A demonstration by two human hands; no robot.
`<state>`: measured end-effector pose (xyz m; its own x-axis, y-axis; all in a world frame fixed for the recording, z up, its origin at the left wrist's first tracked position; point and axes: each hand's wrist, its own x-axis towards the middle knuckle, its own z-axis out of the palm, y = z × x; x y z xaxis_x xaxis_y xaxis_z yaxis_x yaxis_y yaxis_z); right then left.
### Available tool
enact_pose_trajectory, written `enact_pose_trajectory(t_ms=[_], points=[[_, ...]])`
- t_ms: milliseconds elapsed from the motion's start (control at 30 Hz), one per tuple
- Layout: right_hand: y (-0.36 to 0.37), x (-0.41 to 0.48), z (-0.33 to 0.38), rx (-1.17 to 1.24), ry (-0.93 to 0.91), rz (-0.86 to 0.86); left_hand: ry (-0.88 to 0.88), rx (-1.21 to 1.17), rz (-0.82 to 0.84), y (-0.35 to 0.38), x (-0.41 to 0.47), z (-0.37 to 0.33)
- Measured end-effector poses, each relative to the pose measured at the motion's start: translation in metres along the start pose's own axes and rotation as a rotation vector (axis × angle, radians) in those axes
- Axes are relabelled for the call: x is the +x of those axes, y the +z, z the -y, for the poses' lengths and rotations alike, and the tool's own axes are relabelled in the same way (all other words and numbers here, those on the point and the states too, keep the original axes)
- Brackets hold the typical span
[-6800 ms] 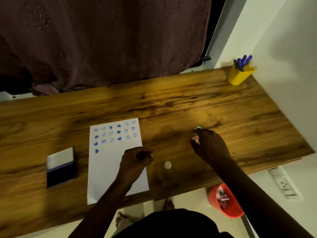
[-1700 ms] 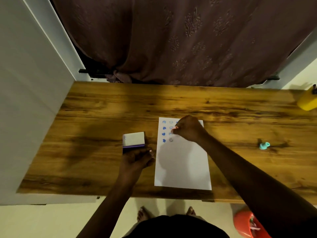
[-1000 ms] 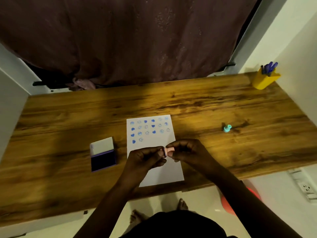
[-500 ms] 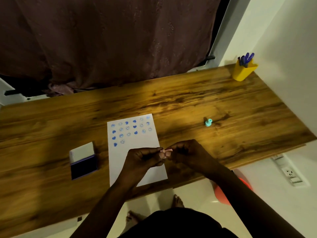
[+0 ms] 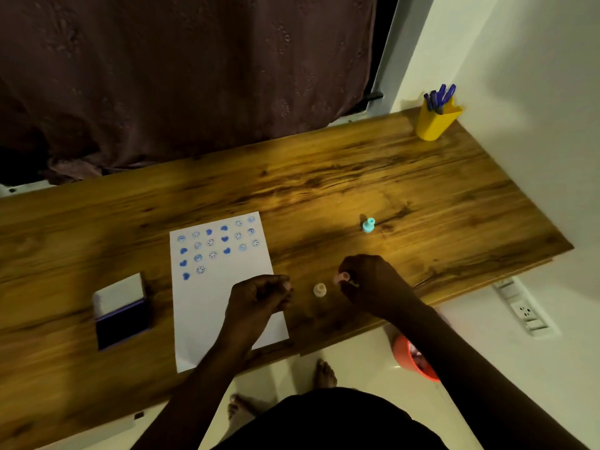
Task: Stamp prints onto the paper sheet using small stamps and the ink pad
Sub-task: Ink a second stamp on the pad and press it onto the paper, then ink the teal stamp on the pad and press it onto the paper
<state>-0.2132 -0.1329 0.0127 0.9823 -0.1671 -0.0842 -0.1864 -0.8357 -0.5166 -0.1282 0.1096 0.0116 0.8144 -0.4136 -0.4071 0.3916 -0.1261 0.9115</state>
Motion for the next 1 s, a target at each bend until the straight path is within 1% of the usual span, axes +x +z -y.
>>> enact_pose_trajectory(t_ms=[133, 433, 500, 567, 700, 767, 900, 1000], points=[[0.011, 0.004, -0.005, -0.101, 0.023, 0.085, -0.011, -0.014, -0.011, 0.002, 0.002, 0.002], [0.017, 0.007, -0.011, -0.138, -0.008, 0.137, -0.012, -0.069, -0.037, 0.015, 0.008, 0.000], [0.015, 0.007, -0.013, -0.110, -0.006, 0.146, -0.013, -0.067, -0.037, 0.017, 0.009, -0.001], [0.006, 0.009, -0.016, -0.080, 0.032, 0.088, -0.013, -0.064, -0.042, 0.018, 0.010, -0.003], [-0.022, 0.033, -0.036, -0.103, 0.086, -0.210, 0.000, -0.068, -0.053, 0.020, 0.012, -0.005], [-0.034, 0.049, -0.049, -0.138, 0.120, -0.280, -0.007, -0.079, -0.054, 0.021, 0.013, -0.005], [-0.038, 0.074, -0.068, -0.201, 0.259, -0.214, -0.011, -0.088, -0.060, 0.022, 0.014, -0.006], [-0.034, 0.086, -0.075, -0.233, 0.287, -0.171, 0.004, -0.101, -0.065, 0.022, 0.014, -0.007]])
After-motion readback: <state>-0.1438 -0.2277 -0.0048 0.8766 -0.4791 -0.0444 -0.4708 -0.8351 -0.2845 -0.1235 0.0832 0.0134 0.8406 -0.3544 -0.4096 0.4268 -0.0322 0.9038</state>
